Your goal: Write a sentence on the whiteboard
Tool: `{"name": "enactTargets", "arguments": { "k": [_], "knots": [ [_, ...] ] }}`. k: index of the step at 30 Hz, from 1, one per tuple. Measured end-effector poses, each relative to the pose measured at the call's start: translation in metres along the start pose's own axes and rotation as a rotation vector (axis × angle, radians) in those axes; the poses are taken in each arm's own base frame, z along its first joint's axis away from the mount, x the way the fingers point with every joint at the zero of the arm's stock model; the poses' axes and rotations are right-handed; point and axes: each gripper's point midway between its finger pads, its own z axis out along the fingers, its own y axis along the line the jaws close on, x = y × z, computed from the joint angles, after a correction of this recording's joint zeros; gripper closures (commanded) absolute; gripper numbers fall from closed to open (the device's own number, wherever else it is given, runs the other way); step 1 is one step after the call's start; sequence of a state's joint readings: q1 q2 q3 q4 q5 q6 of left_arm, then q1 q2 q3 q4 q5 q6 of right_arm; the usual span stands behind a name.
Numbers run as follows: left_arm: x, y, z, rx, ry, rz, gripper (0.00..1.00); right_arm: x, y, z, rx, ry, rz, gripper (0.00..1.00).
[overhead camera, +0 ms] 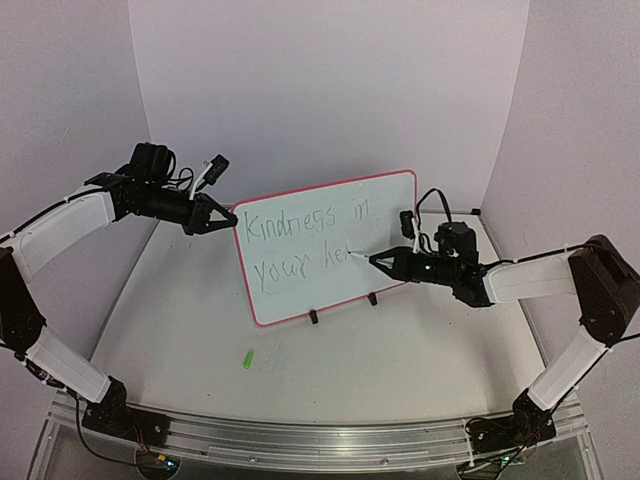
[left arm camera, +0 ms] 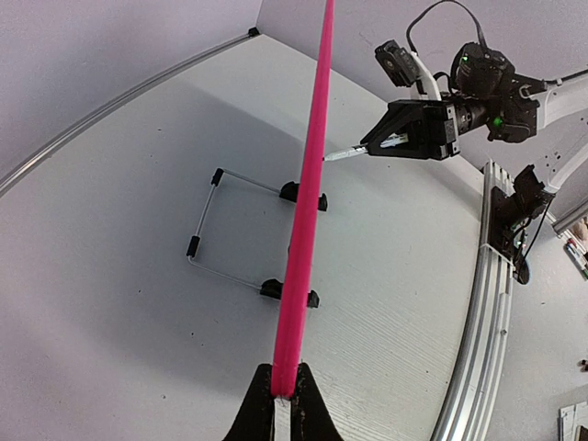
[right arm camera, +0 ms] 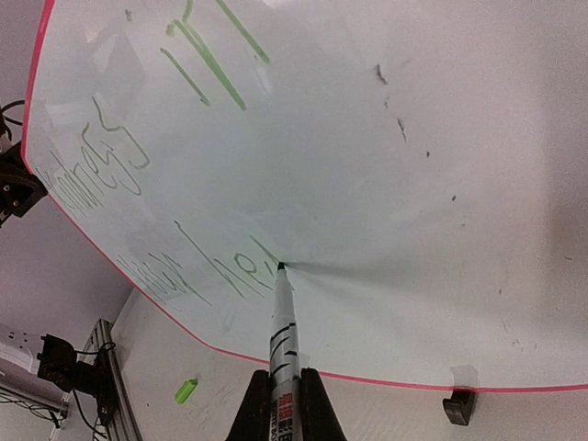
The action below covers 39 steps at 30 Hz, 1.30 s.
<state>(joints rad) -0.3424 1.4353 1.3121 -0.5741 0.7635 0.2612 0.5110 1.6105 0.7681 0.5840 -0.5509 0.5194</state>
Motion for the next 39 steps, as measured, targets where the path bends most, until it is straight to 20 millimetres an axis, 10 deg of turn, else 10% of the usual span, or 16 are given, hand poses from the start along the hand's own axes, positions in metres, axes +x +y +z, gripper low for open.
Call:
{"name": "enactTargets", "arguments": {
  "k": [26,39],
  "knots": [
    [0.000,-0.001,0.000,0.002,0.001,0.000,1.00,0.012,-0.017,-0.005,0.076,0.010,0.019,1.00],
    [0.000,-0.001,0.001,0.004,0.001,0.002,1.00,-0.022,0.016,-0.035,-0.030,-0.064,-0.033,1.00]
  ]
}}
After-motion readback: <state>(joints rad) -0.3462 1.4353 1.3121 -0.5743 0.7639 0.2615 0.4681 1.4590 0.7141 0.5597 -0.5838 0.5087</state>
